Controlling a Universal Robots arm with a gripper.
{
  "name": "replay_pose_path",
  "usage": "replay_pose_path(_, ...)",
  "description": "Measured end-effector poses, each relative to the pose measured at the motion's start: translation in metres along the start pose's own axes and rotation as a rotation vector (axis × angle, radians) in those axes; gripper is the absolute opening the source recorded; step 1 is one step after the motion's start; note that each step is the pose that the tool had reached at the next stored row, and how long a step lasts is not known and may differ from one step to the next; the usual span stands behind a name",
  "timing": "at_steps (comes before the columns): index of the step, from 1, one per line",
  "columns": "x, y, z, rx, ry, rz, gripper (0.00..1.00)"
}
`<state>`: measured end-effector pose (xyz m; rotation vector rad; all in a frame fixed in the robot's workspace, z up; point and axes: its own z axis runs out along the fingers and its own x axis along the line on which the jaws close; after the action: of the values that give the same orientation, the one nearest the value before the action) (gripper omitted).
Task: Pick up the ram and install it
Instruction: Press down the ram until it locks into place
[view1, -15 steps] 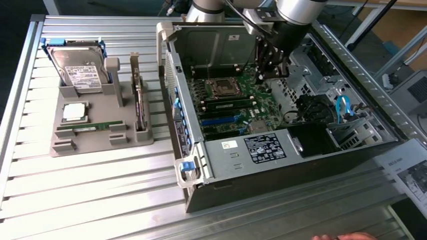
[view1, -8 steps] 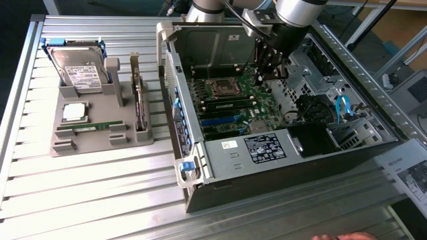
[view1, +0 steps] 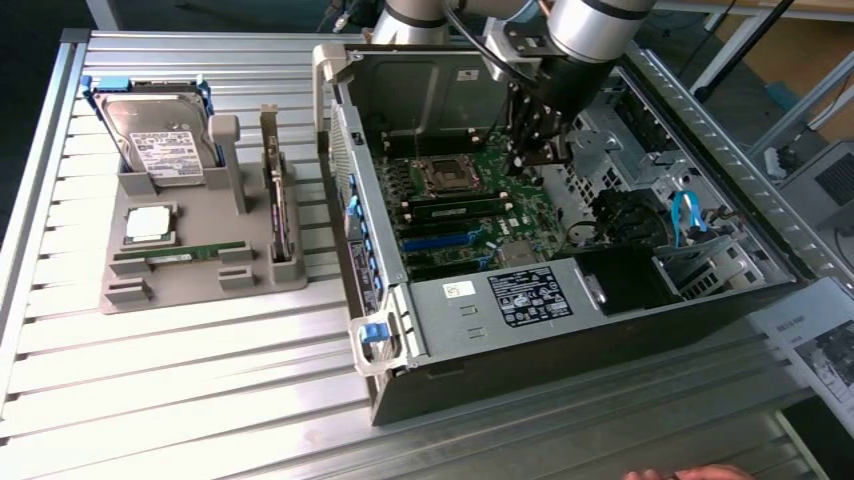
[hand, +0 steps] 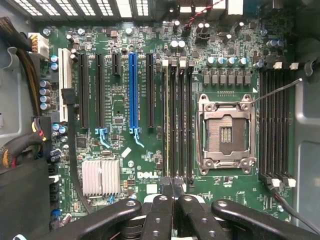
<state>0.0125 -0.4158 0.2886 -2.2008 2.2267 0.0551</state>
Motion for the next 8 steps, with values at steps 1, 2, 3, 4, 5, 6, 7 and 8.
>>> replay_pose_path(1, 0.0, 0.0, 0.0009, 0.0, 0.0, 0.0, 0.1)
replay_pose_path(2, 0.0, 0.0, 0.0016, 0.0, 0.0, 0.0, 0.1)
replay_pose_path(3, 0.0001, -0.0001, 0.0026, 0.0, 0.0001, 0.0, 0.1)
replay_pose_path(4, 0.0001, -0.0001, 0.0039, 0.0, 0.0, 0.0, 0.1)
replay_pose_path(5, 0.0001, -0.0001, 0.0048, 0.0, 0.0, 0.0, 0.1)
replay_pose_path(6, 0.0002, -0.0001, 0.0057, 0.0, 0.0001, 0.0, 0.1)
replay_pose_path(7, 0.0002, -0.0001, 0.0065, 0.0, 0.0, 0.0, 0.1)
replay_pose_path(8, 0.0002, -0.0001, 0.0073, 0.0, 0.0001, 0.0, 0.1)
